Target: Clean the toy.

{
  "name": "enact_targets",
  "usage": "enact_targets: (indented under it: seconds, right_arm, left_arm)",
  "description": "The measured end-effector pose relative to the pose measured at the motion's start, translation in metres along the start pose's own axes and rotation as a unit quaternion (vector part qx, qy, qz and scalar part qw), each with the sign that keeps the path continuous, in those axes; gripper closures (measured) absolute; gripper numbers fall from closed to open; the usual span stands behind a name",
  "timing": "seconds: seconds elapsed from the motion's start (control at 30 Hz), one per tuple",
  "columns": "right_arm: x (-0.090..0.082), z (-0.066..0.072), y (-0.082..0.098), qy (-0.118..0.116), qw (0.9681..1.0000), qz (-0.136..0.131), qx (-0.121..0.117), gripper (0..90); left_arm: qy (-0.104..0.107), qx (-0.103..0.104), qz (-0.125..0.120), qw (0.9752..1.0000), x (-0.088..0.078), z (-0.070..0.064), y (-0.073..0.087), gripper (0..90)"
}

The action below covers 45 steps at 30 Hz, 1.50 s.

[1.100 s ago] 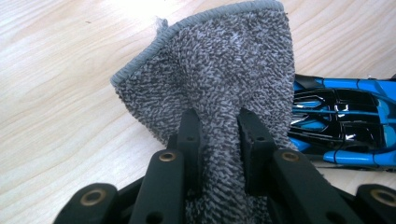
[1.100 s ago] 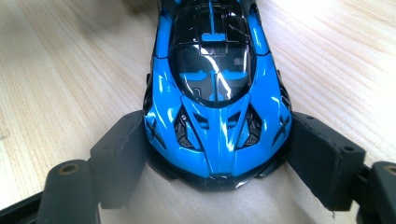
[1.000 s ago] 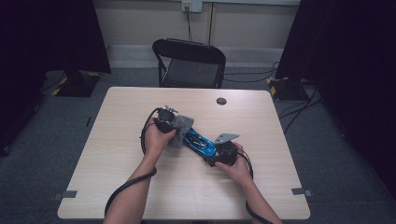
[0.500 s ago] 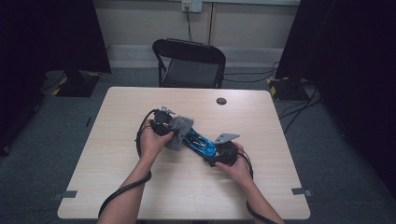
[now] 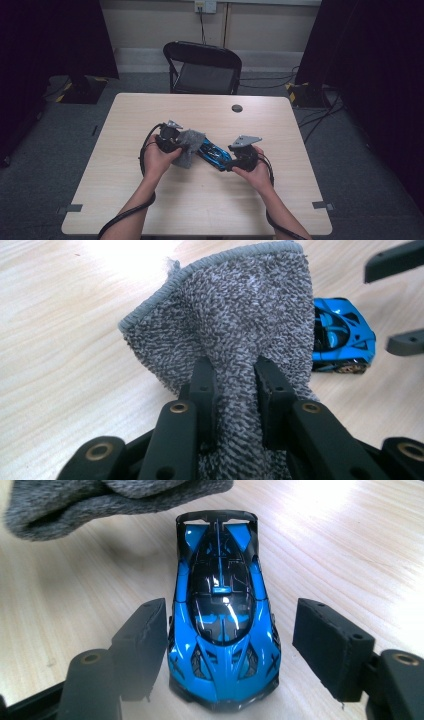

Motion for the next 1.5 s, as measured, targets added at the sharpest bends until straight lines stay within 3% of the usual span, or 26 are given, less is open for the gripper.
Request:
enact_targets:
  seconds: [0.17, 0.33, 0.7, 0.87, 1.07, 1.27, 1.37, 1.5]
  right_arm:
    - [0.011, -0.005, 0.001, 0.014, 0.9996, 0.025, 0.002, 34.8]
    - [0.021, -0.009, 0.000, 0.014, 0.9995, 0.020, 0.020, 34.3]
    - [0.037, -0.002, -0.010, 0.005, 0.9997, 0.024, 0.001, 34.1]
    - [0.046, 0.002, -0.015, 0.004, 0.9994, 0.033, -0.013, 38.6]
    - [0.052, 0.004, -0.017, 0.008, 0.9994, 0.034, -0.004, 41.4]
    - [0.052, 0.005, -0.017, 0.013, 0.9992, 0.038, -0.006, 41.9]
    - [0.052, 0.005, -0.017, 0.015, 0.9991, 0.039, -0.009, 41.9]
    - [0.052, 0.005, -0.017, 0.014, 0.9989, 0.043, -0.008, 41.8]
  left_arm:
    - [0.005, 0.006, 0.007, 1.0000, 0.000, -0.003, 0.010, 73.3]
    - [0.009, 0.011, 0.012, 0.9998, 0.001, -0.006, 0.021, 73.3]
    - [0.012, 0.015, 0.024, 0.9995, 0.001, -0.009, 0.042, 73.3]
    - [0.019, 0.013, 0.029, 0.9993, -0.004, -0.010, 0.053, 73.3]
    - [0.024, 0.020, 0.030, 0.9990, -0.003, -0.014, 0.061, 73.2]
    - [0.047, 0.036, 0.029, 0.9978, 0.001, -0.033, 0.065, 73.2]
    - [0.059, 0.054, 0.036, 0.9961, 0.004, -0.048, 0.067, 73.2]
    - [0.081, 0.087, 0.052, 0.9916, 0.010, -0.073, 0.066, 73.1]
Point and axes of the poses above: each handheld gripper's, and its own axes: x roughly forward along the jaws, y roughly out of its underside, z roughly to its left, the point moved 8 cm from there along x, roughly forward along the jaws, and after that the axes turned 4 degrees about -x, right-handed, at the moved point
